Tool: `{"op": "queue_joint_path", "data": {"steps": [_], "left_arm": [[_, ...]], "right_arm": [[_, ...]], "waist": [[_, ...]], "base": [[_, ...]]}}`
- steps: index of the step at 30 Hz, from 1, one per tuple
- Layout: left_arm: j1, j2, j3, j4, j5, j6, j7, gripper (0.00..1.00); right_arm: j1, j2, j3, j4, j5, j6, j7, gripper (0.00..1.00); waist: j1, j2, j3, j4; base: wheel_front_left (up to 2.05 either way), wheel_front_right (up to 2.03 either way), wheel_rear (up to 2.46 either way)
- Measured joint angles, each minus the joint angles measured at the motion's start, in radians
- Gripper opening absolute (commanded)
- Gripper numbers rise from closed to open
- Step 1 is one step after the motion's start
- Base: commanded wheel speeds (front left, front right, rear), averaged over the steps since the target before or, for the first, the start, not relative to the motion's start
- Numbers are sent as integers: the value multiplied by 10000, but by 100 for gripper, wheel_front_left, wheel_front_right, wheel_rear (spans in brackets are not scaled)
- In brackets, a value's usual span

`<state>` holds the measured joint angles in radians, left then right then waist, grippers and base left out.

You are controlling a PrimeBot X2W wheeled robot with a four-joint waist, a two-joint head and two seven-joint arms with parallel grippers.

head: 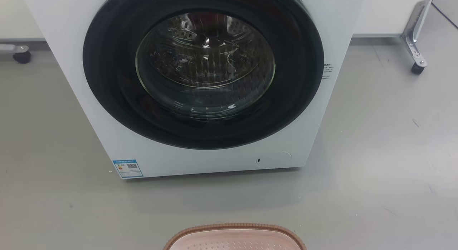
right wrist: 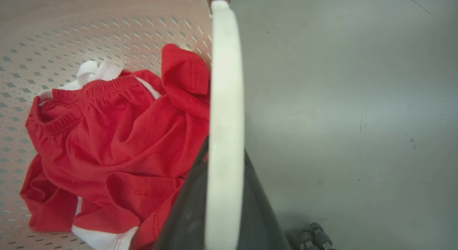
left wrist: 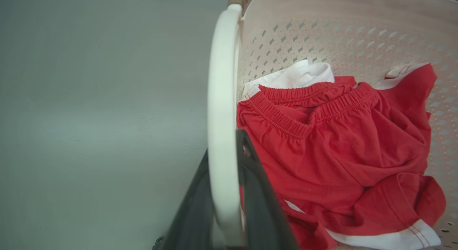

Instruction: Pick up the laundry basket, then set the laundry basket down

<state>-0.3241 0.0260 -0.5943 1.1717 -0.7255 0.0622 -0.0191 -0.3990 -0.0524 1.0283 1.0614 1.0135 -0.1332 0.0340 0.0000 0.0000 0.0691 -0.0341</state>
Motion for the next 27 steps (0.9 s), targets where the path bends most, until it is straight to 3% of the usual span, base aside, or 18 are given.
{"op": "queue_joint_path", "data": {"steps": [27], "left_arm": [[49, 21, -261, -4, -303, 142, -6, 0]], "right_arm": [[21, -10, 385, 19, 516, 0, -90, 0]], "waist": [[0, 0, -75, 76]], "base": [[0, 0, 0]]}}
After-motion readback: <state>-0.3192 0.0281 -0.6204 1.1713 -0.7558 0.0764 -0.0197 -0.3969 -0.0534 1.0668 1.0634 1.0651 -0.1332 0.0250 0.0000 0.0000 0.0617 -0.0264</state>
